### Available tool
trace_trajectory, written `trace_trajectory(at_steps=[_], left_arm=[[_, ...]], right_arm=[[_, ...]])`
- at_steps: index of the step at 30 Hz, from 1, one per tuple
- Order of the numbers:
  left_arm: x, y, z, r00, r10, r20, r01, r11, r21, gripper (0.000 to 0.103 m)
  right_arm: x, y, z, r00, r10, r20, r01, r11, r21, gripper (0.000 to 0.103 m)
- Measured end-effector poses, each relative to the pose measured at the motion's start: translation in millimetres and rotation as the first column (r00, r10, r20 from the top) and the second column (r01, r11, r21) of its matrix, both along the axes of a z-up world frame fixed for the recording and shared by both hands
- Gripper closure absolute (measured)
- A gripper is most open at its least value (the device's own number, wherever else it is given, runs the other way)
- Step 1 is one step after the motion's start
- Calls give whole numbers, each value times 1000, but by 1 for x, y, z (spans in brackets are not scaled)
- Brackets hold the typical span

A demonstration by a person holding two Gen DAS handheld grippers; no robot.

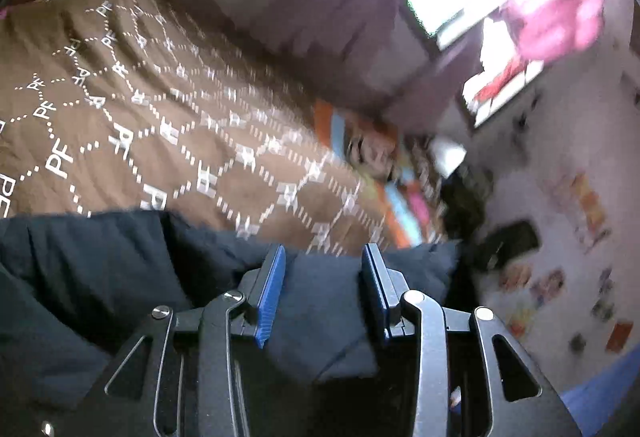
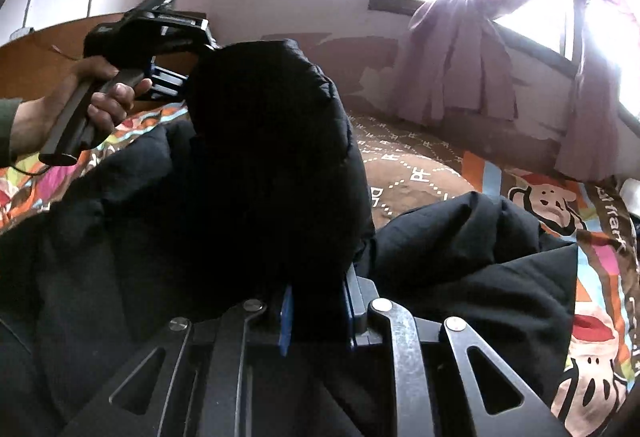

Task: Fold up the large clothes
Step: 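Lift the held collar with both grippers and fold it toward the hem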

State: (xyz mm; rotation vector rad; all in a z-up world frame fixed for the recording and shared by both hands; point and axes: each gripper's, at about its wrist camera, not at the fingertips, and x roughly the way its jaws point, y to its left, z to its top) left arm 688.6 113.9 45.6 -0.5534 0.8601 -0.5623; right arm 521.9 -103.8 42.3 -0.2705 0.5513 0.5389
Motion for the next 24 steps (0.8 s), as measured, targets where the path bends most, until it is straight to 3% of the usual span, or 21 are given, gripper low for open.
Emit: trace_trajectory(at_steps=[7, 11, 13, 17, 21, 24], left_arm=[[-13, -2, -19, 991, -106, -84, 116, 986, 116, 74], [-28, -3, -40, 980, -146, -138, 174, 960, 221, 75], [-39, -3, -44, 977, -164, -135, 193, 950, 245, 75], [-53, -17, -53, 974, -205, -95, 226, 902, 368, 75], [-61, -19, -65, 976, -204, -77, 217, 889, 403, 75], [-66, -22, -69, 974, -217, -60, 222, 875, 430, 75]], right_arm=[[2, -11, 0, 997, 35, -66, -30, 997, 77, 81], [5, -35, 13, 994, 48, -95, -28, 978, 205, 77], [8, -52, 26, 994, 36, -103, -4, 957, 292, 75], [31, -70, 49, 990, -33, -134, 90, 892, 444, 71], [75, -57, 60, 956, -58, -288, 208, 826, 524, 71], [97, -20, 50, 910, 4, -416, 202, 869, 452, 73]])
